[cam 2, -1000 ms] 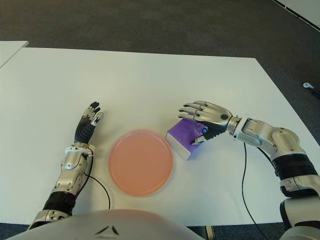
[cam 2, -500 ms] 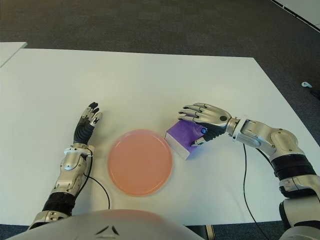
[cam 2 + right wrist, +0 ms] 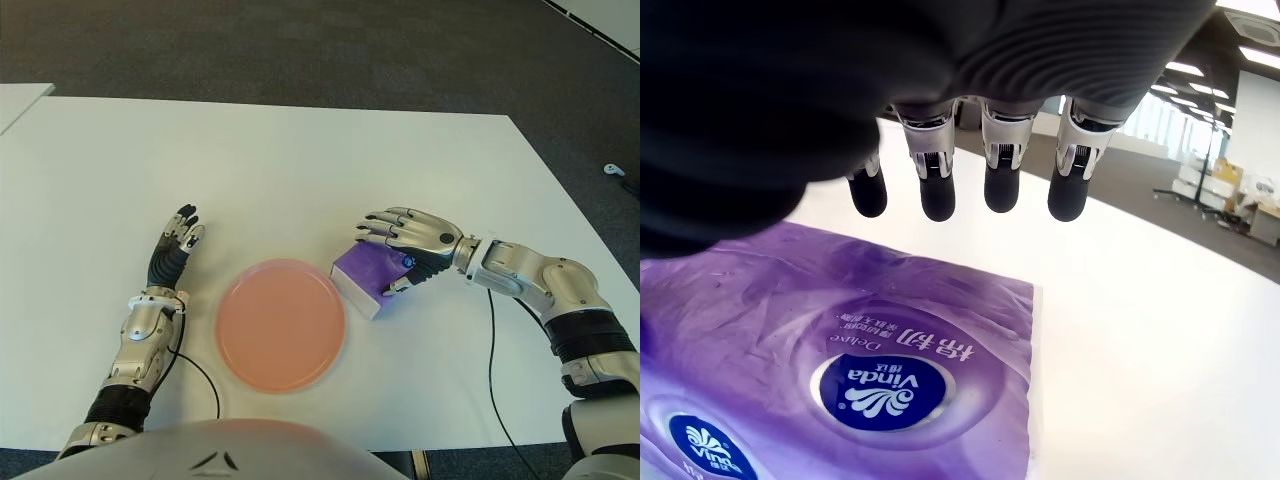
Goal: Put the tissue paper into the plate.
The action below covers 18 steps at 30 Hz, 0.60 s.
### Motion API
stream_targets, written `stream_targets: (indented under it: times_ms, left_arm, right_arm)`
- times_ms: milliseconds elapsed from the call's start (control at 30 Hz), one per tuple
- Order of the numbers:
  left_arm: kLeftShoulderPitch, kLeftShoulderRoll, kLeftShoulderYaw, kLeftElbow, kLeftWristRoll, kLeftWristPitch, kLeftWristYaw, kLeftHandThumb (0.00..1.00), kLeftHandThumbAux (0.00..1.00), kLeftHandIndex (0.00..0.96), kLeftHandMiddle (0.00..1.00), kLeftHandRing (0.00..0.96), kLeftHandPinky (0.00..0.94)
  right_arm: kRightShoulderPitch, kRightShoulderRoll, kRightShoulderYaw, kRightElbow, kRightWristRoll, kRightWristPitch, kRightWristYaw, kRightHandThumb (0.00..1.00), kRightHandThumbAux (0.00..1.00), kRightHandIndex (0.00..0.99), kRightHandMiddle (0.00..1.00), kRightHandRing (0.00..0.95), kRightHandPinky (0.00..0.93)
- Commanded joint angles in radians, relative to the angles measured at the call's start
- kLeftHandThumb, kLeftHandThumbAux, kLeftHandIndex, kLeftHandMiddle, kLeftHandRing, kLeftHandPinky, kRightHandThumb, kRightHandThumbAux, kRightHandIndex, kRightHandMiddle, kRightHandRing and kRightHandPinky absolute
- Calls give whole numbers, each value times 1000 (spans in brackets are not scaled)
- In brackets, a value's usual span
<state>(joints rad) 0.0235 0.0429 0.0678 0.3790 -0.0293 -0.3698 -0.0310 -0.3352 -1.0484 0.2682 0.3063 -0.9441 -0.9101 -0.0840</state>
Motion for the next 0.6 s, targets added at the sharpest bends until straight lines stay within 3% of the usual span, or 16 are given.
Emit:
stream_targets:
  times_ms: [33,600]
  left_arm:
    - [40,-7,1,33,-4,44,-2,0,472,0,0,0,0]
    - [26,-1,-2,56,4,36,0,0,473,0,0,0,0]
  right_arm:
    - [30,-23,-21,-20,9,7,-1,353,231,0,0,0,0]
    - [75,-52,-76,-85,52,6,32,354,260,0,0,0,0]
